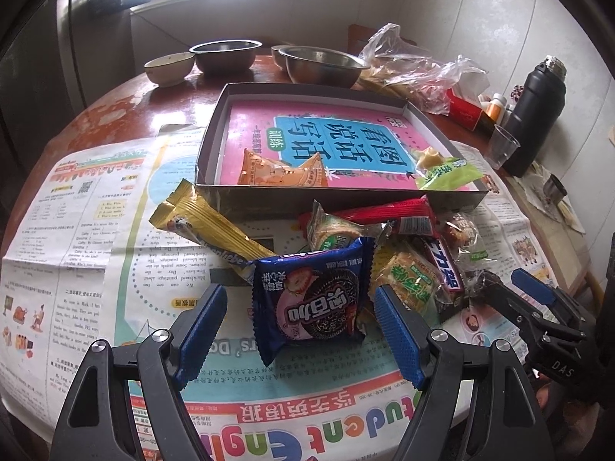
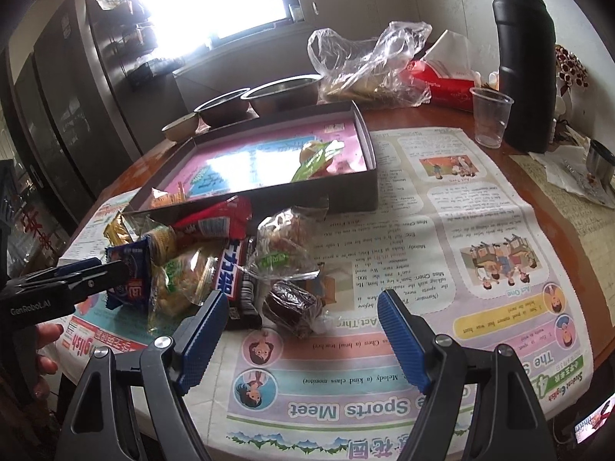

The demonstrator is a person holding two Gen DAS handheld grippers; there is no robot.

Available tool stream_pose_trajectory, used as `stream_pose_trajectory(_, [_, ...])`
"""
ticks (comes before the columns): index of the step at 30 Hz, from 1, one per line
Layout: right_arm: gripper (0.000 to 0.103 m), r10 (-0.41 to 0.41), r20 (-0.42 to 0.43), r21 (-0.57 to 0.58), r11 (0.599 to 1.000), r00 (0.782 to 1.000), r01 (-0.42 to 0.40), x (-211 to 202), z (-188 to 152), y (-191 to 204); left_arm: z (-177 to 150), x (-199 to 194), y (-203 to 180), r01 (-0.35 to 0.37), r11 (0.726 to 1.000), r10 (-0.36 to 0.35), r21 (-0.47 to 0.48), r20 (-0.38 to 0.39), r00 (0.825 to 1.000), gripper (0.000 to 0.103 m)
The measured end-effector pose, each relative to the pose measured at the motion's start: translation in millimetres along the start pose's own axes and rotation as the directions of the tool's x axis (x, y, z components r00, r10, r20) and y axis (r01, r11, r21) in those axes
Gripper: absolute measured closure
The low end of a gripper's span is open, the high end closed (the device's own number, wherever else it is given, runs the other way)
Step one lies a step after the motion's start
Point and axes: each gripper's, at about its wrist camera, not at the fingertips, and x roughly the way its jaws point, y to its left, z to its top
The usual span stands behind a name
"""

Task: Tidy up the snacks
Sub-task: 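Grasp the blue biscuit packet with the left tool while the right tool grasps the brown wrapped candy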

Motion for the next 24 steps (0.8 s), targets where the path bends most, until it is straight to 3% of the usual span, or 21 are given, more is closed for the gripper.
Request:
stream_pose_trajectory(4, [0.03,0.009,0.004,0.01,1.0,1.0,-0.009,4.1,-0.4,-1.6,0.2,2.3,1.2,-0.003,1.0,0.003,-0.011,0.0,1.0,0.023])
stream_pose_trajectory(12, [0.059,0.0,-0.019,-0.026,1.0,1.0,-0.001,15.9,-3.8,5.1,0.9,11.1,-1.2,-0.009,1.0,0.009,-0.026,-0.011,1.0,0.023])
stream_pose_trajectory(24, [0.066,0.005,-0.003,-0.036,0.999,1.0,-0.005,12.4,-4.8,0.8,-1.5,28.1,-2.1,-0.026,0.999,0.024,-0.048,-0.049,0.999,0.023])
